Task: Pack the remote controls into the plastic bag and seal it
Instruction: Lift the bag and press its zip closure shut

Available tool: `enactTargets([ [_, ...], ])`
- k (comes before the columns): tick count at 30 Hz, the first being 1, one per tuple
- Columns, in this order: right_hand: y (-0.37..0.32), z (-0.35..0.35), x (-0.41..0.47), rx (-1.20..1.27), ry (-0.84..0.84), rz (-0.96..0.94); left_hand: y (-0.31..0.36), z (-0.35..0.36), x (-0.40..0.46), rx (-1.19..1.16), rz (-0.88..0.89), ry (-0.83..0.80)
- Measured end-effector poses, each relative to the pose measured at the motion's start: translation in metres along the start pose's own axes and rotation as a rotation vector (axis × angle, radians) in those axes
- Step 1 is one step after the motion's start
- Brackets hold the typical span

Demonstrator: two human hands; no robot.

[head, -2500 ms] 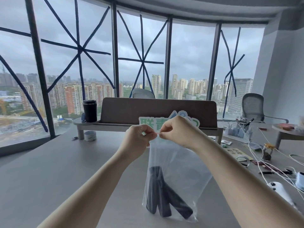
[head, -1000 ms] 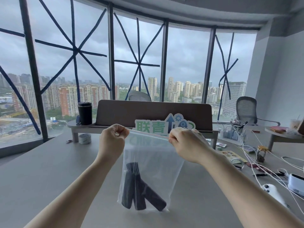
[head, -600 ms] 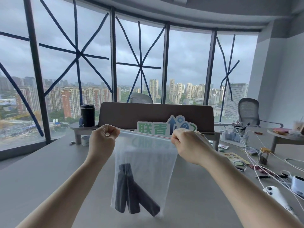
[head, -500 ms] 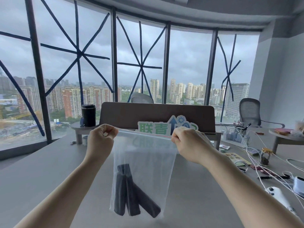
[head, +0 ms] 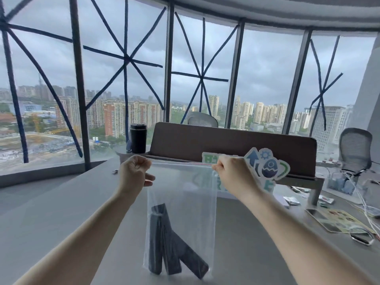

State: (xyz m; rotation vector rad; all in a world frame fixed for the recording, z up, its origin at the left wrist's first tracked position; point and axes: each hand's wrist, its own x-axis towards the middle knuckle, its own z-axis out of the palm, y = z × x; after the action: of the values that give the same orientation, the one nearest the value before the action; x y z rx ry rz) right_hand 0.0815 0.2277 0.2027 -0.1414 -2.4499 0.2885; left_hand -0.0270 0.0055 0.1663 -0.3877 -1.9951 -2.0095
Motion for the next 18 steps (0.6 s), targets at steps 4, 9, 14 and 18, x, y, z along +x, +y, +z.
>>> enactTargets([
  [4, -0.02, 0.052, 0.074, 0.169, 0.067, 0.076, -0.012, -0.017, 0.07, -0.091, -0.039, 0.033],
  [9, -0.043, 0.093, 0.101, 0.326, 0.148, 0.055, -0.034, -0.04, 0.128, -0.106, -0.024, 0.107],
  [14, -0.039, 0.157, 0.053, 0.272, -0.044, 0.058, -0.113, -0.059, 0.119, -0.051, -0.137, 0.131],
  [18, -0.035, 0.191, 0.002, 0.302, -0.341, 0.096, -0.165, -0.071, 0.075, -0.05, -0.262, 0.087],
])
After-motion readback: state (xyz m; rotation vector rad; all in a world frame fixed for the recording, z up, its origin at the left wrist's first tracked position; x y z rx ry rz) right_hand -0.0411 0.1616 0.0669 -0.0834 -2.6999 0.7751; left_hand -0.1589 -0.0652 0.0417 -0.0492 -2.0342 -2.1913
